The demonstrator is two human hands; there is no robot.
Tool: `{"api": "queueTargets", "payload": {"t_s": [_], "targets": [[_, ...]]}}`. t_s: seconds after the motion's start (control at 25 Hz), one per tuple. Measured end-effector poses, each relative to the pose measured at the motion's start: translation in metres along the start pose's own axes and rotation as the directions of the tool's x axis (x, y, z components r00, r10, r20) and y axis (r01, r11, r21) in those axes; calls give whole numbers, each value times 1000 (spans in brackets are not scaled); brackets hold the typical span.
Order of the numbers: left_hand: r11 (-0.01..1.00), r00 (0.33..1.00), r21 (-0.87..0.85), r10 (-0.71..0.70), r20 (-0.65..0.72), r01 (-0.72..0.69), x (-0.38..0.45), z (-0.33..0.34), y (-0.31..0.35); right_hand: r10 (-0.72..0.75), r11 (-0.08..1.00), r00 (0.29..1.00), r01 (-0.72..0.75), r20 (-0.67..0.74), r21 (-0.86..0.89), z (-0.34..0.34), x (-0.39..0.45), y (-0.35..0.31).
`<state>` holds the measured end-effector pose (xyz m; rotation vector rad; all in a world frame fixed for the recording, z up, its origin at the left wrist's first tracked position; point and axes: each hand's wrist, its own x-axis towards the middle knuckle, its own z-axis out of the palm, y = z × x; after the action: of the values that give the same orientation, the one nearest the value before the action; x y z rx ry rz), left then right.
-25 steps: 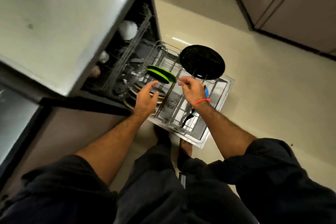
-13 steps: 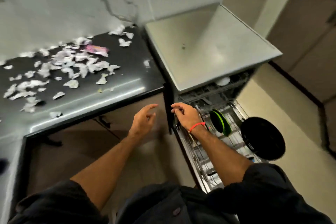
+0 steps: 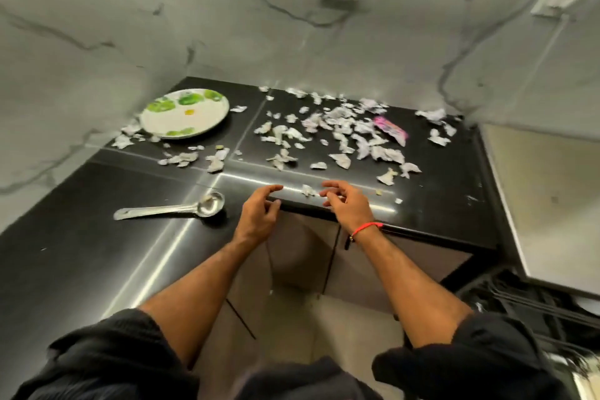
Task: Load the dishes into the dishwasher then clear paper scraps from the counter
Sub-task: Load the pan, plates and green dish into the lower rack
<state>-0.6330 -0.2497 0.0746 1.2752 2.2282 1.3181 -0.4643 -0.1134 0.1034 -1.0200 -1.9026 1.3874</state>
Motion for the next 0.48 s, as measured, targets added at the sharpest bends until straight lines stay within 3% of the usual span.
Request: {"api": "queueTargets", "payload": {"t_s": [0.28, 0.48], "targets": [[988, 954, 6, -145, -263, 152, 13, -110, -66, -81, 997, 977, 83, 197, -3, 125, 43, -41], [968, 912, -31, -245, -329, 249, 33, -143, -92, -86, 996, 962, 81, 260, 28, 172, 72, -59]]}}
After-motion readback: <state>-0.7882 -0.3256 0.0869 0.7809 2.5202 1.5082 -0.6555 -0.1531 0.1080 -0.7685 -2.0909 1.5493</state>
